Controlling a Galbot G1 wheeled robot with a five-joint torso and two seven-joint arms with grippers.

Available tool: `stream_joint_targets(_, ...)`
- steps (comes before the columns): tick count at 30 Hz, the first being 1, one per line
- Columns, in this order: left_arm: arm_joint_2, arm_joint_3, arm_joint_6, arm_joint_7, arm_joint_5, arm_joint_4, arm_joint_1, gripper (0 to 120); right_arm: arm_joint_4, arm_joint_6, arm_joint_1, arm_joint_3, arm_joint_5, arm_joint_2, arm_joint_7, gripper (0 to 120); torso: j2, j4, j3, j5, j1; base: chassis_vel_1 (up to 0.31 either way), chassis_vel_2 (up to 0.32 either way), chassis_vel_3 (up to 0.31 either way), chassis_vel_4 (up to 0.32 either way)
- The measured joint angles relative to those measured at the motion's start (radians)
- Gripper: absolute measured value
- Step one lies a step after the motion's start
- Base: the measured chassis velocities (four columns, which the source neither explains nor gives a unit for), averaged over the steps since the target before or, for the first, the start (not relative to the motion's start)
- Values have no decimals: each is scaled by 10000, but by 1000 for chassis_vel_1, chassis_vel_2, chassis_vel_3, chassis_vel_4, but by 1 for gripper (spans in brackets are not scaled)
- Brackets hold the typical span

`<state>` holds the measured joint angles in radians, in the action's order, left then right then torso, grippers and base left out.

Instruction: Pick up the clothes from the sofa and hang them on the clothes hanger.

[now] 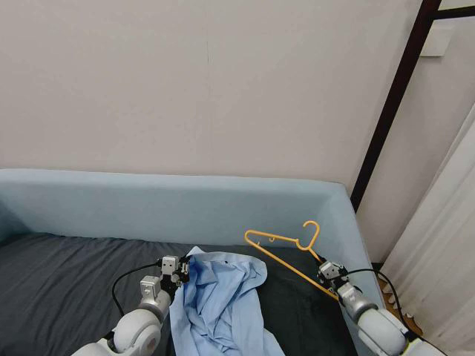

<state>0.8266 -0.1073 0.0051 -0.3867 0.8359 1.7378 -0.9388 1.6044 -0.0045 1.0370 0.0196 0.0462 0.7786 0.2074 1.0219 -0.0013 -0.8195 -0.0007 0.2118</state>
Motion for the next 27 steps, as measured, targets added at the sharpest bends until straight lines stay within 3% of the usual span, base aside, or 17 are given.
stream_joint_targets(7,-31,44,167,-158,91,340,-99,0,385,284,557,96,904,-57,113,4,0,1,0,0,0,0,0,0,0)
stream_joint_targets(13,-121,78,366,-325,224,798,-228,0,578,272,429,964,1187,24,230,4,0,1,0,-2,0,0,0,0,0)
stream_joint_targets(17,-174,122,555,-532,329,1221,-392,0,23,202,-460,2179,1010,671,628,4,0,2,-1,1,0,0,0,0,0)
stream_joint_targets(27,-264,508,628,-612,359,1743,-1108,0,-460,-410,-1394,2848,273,1638,1235,4,0,3,-1,-1,0,0,0,0,0)
